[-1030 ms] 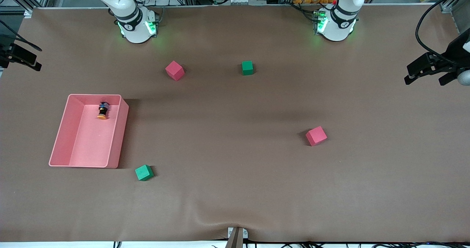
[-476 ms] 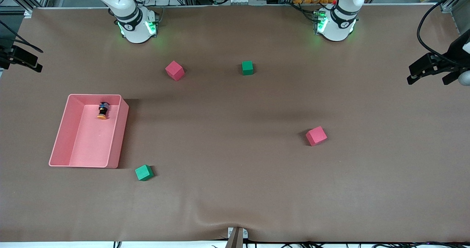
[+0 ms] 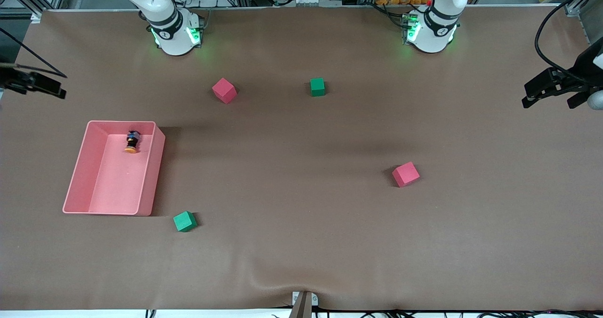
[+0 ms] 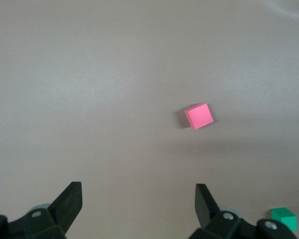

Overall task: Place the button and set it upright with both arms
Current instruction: 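Reach the right gripper down into the pink tray over the button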

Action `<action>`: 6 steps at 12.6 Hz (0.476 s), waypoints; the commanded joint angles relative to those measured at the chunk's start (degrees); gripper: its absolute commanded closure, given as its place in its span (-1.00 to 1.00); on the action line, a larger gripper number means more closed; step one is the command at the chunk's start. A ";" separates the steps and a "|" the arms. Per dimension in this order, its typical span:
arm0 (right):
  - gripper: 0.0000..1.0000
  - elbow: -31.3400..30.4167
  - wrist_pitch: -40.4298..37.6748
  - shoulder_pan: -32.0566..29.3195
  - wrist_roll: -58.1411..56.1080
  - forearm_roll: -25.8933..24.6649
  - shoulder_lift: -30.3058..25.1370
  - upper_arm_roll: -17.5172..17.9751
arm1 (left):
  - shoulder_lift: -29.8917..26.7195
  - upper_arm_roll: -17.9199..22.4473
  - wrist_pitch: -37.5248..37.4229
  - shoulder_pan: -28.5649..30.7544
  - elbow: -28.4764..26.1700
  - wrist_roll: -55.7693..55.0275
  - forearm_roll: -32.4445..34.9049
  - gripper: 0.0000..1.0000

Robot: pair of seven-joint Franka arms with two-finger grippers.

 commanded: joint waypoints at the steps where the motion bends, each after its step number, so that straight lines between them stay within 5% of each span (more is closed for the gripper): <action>1: -1.00 -6.74 5.86 -2.31 -1.17 -0.96 0.29 0.42 | 0.13 -0.15 -1.25 0.27 0.74 0.68 0.62 -1.00; 6: -1.00 -19.49 20.01 -1.63 -5.83 -0.79 0.82 0.60 | 0.22 -0.23 -1.25 0.18 0.65 0.33 0.62 -1.00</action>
